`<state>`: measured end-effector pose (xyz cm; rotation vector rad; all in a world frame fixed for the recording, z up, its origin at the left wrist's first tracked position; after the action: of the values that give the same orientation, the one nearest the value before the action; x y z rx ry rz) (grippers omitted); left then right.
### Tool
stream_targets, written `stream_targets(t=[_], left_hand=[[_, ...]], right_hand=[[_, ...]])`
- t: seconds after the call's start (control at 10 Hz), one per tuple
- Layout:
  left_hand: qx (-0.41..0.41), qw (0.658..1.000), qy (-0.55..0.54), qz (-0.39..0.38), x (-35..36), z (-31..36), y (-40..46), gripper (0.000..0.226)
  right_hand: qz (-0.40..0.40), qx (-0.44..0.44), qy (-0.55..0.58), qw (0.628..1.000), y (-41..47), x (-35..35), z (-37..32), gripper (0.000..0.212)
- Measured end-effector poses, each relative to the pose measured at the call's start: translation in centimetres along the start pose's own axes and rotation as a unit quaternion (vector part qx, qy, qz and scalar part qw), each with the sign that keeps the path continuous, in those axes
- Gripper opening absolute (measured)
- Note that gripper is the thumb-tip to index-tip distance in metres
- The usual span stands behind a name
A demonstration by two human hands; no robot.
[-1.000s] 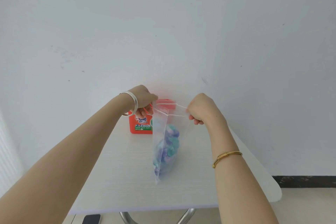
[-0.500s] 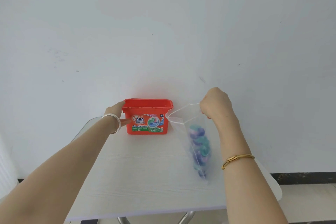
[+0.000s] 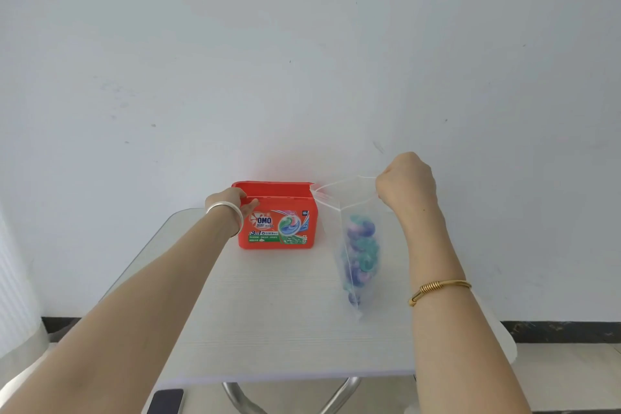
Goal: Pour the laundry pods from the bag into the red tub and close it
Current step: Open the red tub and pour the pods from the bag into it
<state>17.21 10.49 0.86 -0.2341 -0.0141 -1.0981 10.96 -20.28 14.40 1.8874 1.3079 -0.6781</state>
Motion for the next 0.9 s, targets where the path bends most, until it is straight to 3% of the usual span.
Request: stream_targets(t=[0.1,0.2,0.3,0.4,0.9], left_hand=[[0.012,0.999,-0.008,0.036,-1.3,0.0,-2.7,0.040],[-0.021,0.988,-0.150,0.000,-1.2,-0.5,-5.0,0.041],[-0.035,0.978,-0.208,-0.009,-2.6,-1.9,-6.4,0.040],[-0.022,0.990,-0.138,-0.030,-3.2,-2.1,-8.0,0.014],[0.018,0.990,-0.135,-0.023,-4.7,-2.1,-10.5,0.013]], right_hand=[[0.012,0.006,0.013,1.000,-0.5,-0.4,0.0,0.032],[0.029,0.009,0.035,0.999,-1.2,-1.0,0.3,0.029],[0.044,0.011,0.040,0.998,-1.8,-1.6,0.6,0.031],[0.046,0.016,0.039,0.998,-2.5,-1.8,0.8,0.032],[0.059,0.025,0.063,0.996,-3.3,-2.0,1.5,0.033]])
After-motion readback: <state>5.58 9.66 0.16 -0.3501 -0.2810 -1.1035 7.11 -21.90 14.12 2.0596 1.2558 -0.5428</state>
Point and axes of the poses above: each hand's wrist, its own y-axis towards the middle knuckle, its own x-axis out of the palm, z = x × y, the point moved 10 cm from there along y, towards the middle knuckle, and after that the axes turned 6 degrees about -z, right-handed, at the moved point
